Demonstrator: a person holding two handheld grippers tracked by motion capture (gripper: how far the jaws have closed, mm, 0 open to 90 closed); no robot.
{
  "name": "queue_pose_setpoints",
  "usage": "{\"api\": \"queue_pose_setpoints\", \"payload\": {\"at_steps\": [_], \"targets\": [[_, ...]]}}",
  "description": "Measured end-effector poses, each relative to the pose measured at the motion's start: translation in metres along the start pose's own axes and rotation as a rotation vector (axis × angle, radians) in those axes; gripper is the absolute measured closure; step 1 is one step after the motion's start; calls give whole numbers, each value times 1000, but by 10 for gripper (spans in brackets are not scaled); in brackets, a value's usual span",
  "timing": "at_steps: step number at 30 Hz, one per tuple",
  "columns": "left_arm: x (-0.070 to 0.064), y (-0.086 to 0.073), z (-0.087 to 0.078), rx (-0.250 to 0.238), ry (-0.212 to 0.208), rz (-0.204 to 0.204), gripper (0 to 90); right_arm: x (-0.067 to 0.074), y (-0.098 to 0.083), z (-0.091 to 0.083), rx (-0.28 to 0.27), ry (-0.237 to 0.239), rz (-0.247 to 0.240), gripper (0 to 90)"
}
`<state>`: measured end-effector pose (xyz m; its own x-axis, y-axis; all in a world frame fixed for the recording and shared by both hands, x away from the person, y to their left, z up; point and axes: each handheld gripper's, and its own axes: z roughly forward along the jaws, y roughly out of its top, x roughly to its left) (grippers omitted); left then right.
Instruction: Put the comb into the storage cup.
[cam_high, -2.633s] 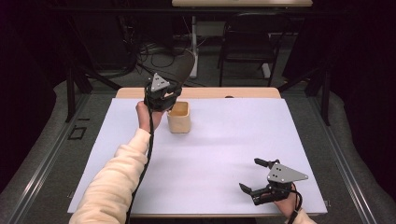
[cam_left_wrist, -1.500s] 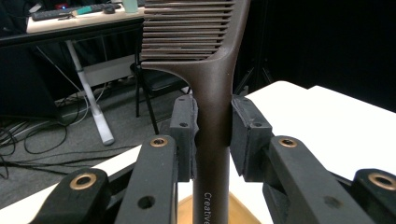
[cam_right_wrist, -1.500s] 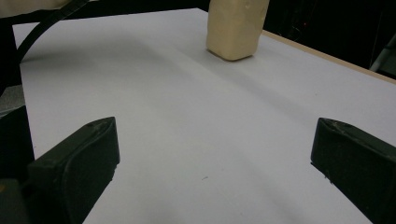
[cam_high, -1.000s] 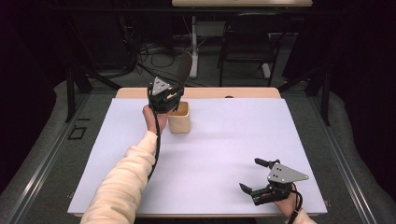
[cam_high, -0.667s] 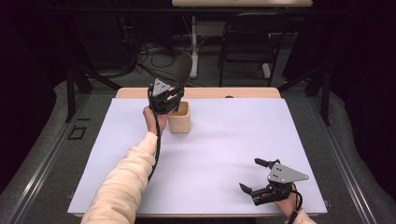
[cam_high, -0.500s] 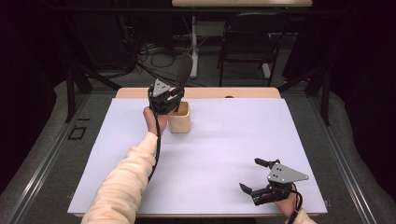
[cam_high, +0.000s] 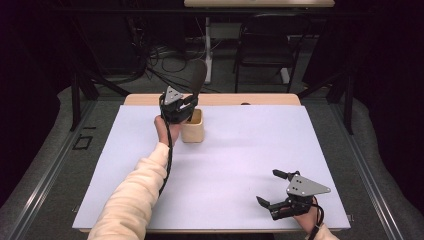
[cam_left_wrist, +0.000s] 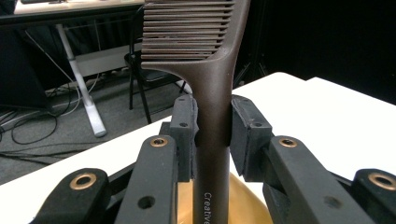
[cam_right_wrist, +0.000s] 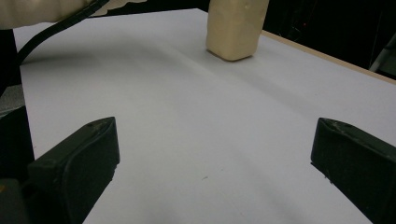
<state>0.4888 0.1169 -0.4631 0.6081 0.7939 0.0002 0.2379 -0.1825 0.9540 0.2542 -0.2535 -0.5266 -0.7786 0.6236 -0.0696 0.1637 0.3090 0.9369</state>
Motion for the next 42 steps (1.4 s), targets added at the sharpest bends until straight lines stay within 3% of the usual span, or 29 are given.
{"api": "queue_pose_setpoints", "payload": {"at_steps": [22,42], "targets": [[5,-9,0,38,-12,-2,723,0,0,0,1,1,3,7],[7,-15,0,81,-66,17,724,0,0,0,1,0,5,8]]}}
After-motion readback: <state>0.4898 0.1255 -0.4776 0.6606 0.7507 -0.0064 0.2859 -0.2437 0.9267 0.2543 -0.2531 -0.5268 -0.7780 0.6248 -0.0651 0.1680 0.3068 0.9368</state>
